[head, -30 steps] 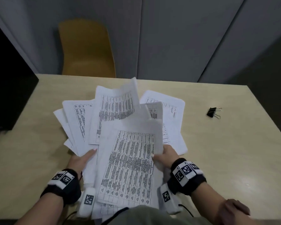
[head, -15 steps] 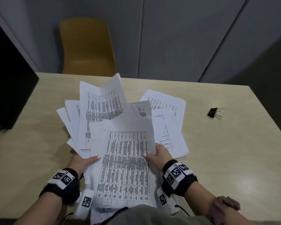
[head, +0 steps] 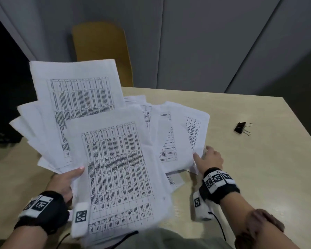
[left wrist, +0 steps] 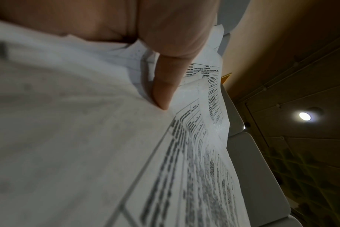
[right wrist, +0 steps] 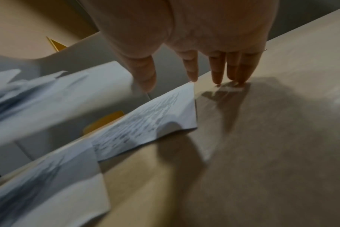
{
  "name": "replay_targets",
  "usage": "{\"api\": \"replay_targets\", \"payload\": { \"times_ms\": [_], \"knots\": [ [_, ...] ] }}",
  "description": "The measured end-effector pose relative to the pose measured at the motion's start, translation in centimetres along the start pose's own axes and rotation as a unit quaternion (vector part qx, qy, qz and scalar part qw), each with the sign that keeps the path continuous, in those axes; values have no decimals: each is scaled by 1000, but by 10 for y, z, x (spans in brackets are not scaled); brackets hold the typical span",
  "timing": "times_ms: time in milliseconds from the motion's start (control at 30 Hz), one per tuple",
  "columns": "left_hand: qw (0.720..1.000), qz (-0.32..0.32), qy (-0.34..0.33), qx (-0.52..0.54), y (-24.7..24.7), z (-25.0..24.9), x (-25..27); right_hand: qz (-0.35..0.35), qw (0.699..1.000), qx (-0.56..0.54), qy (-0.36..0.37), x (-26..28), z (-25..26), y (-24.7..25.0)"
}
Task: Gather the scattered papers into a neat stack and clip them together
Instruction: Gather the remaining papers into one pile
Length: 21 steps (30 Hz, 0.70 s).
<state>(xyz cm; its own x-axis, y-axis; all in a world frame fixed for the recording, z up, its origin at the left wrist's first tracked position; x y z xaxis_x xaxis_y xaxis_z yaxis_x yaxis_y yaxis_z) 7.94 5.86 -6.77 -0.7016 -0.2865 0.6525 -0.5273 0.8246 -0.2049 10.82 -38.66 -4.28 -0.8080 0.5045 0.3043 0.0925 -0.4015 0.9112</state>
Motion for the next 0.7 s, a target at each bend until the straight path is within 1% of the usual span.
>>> {"api": "replay_targets", "payload": {
  "times_ms": [67,167,233,333,367,400,467,533,567,600,700],
  "knots": [
    [1000,-7,3,3,5,-1,1,39,996,74,37,1,7,-8],
    [1000,-15,8,2,13,1,0,107,974,163,116,12,19,-23],
    [1000,-21,16,7,15,4,-1,117,960,196,163,21,22,-24],
    [999,-28,21,15,14,9,-3,140,931,217,260,34,22,-25],
    [999,-31,21,14,13,11,-3,151,924,206,285,41,21,-26],
    [999,-31,20,11,11,12,-3,152,926,173,298,47,21,-25],
    [999,-32,22,5,6,15,-2,115,952,100,265,55,21,-21],
    [999,-31,32,9,-1,18,-1,78,971,93,206,62,24,-19],
    [999,-33,37,13,-4,19,-1,77,972,118,186,66,27,-21],
    [998,-34,40,18,-6,21,-1,83,968,149,182,72,32,-23],
    [998,-30,44,26,-10,26,-2,103,957,187,197,89,46,-37]
  ]
}}
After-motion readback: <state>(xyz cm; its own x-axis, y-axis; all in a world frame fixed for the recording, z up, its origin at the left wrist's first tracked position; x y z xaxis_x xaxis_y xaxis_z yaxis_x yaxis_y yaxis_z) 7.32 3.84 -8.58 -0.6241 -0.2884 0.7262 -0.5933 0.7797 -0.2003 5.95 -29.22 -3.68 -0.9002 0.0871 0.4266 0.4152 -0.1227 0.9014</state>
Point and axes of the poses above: each hand's wrist, its own x-axis away from the middle knuckle, its own y-axis out of the back of the hand, z = x × y, the point moved 4 cm from there along -x, towards the middle knuckle, and after that the axes turned 10 degrees about x, right-handed, at the moved point
